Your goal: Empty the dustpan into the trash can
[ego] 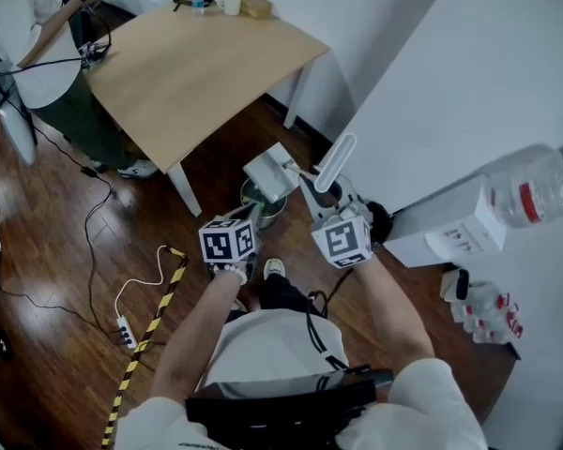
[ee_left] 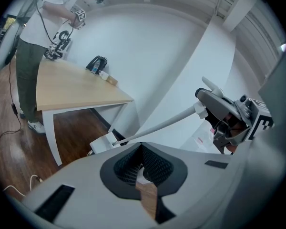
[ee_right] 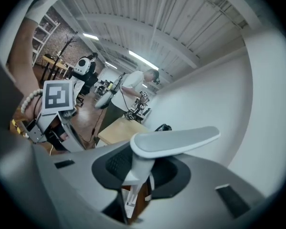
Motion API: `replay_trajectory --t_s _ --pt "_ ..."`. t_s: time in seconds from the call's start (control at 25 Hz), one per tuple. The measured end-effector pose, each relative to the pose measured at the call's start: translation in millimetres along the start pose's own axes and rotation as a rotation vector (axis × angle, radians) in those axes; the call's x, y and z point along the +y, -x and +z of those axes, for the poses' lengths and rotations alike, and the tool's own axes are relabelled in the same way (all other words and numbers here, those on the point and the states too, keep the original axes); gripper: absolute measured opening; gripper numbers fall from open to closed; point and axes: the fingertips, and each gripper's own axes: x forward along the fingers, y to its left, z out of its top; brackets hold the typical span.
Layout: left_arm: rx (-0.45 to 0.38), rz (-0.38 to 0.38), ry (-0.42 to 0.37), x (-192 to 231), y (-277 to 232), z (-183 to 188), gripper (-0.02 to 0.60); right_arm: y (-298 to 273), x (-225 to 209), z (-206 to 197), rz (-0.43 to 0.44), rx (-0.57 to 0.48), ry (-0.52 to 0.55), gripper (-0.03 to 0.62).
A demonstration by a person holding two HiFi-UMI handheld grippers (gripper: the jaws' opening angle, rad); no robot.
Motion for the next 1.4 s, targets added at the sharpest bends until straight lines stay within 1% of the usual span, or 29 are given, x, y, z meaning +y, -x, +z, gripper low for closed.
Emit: replay_trajectory --t_s 0.24,0.52,0.88,1.2,1.32,1.4 --pt "0.001 -0.004 0.011 5 7 -3 -0.002 2 19 7 0.038 -0.007 0.046 0.101" --pt "-0.016 -0.010 0.027 11 16 -4 -0.002 1 28 8 0.040 0.006 0.062 0.101" --pt "-0.025 -0.007 0.021 15 23 0 -0.002 -3 34 11 0.043 0.009 0.065 0.101" --pt "-0.022 -0.014 0.010 11 24 3 -0.002 -5 31 9 0.033 0.024 0.049 0.101" --pt "-0.011 -0.016 -0.001 7 22 1 -0.002 -11 15 10 0.007 0.034 0.005 0.101" --pt "-0.002 -0.025 -0.026 0 18 2 -0.002 -21 0 10 -0.021 0.045 -0.028 0.101"
